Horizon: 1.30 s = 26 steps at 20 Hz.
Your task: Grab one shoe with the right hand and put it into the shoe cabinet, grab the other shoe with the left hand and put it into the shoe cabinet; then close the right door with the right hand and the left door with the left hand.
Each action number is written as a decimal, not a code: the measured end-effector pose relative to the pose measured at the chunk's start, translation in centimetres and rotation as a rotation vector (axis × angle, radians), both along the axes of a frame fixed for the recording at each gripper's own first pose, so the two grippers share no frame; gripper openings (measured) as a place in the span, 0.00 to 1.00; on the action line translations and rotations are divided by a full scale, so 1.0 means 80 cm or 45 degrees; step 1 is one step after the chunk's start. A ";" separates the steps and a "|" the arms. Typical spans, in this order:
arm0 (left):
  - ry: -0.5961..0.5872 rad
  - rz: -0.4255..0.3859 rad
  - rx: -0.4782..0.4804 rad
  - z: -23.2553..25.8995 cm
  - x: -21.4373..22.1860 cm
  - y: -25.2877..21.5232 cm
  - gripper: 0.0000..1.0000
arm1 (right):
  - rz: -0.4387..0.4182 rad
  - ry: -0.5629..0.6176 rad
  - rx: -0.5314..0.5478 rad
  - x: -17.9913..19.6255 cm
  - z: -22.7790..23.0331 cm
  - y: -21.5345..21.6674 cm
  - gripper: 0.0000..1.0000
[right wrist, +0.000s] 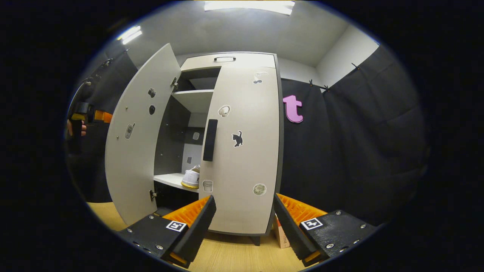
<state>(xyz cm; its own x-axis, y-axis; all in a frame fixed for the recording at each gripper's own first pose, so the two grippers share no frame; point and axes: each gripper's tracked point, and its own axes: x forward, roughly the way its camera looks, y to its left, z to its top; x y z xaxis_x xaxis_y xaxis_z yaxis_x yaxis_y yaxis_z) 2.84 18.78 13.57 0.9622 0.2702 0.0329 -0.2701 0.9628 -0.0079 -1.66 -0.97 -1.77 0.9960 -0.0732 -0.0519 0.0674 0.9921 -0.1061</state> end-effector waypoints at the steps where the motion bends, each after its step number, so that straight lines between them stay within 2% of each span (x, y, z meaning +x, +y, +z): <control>1: 0.003 -0.036 -0.006 -0.001 0.003 -0.014 0.99 | 0.001 -0.001 -0.002 -0.002 0.001 0.000 0.94; 2: 0.004 -0.072 -0.016 -0.003 0.006 -0.028 0.95 | -0.004 -0.001 -0.007 -0.004 0.002 -0.002 0.94; 3: 0.003 -0.104 -0.029 -0.004 0.008 -0.043 0.99 | -0.010 0.000 -0.010 -0.006 0.003 -0.005 0.94; 4: 0.000 -0.133 -0.039 -0.006 0.012 -0.057 0.91 | -0.016 0.001 -0.010 -0.008 0.003 -0.007 0.94; 5: -0.002 -0.162 -0.047 -0.009 0.018 -0.071 0.99 | -0.021 -0.002 -0.006 -0.011 0.005 -0.008 0.94; 6: -0.001 -0.192 -0.050 -0.011 0.023 -0.083 0.99 | -0.032 -0.005 -0.008 -0.014 0.007 -0.012 0.94; 8: -0.009 -0.237 -0.048 -0.011 0.034 -0.104 0.91 | -0.060 -0.011 -0.020 -0.020 0.011 -0.021 0.94; 9: -0.012 -0.249 -0.039 -0.009 0.038 -0.110 0.96 | -0.072 -0.012 -0.027 -0.024 0.012 -0.024 0.94; 11: -0.027 -0.271 -0.016 -0.003 0.044 -0.122 0.99 | -0.098 -0.010 -0.035 -0.030 0.013 -0.033 0.94; 13: -0.043 -0.312 -0.016 -0.001 0.048 -0.137 0.93 | -0.120 -0.006 -0.033 -0.035 0.013 -0.039 0.94; 20: 0.054 -0.491 -0.096 -0.042 0.077 -0.198 0.96 | -0.147 -0.001 -0.033 -0.039 0.013 -0.045 0.94; 21: 0.069 -0.509 -0.102 -0.050 0.084 -0.204 0.93 | -0.145 -0.001 -0.035 -0.039 0.014 -0.044 0.94; 23: 0.111 -0.515 -0.110 -0.065 0.100 -0.210 0.93 | -0.145 0.000 -0.044 -0.038 0.016 -0.044 0.94; 24: 0.122 -0.518 -0.116 -0.071 0.108 -0.212 0.99 | -0.148 -0.005 -0.049 -0.040 0.018 -0.046 0.94; 25: 0.134 -0.517 -0.117 -0.078 0.115 -0.213 0.96 | -0.151 -0.008 -0.049 -0.040 0.019 -0.047 0.94; 26: 0.146 -0.522 -0.114 -0.083 0.121 -0.214 0.99 | -0.151 -0.008 -0.047 -0.039 0.019 -0.047 0.94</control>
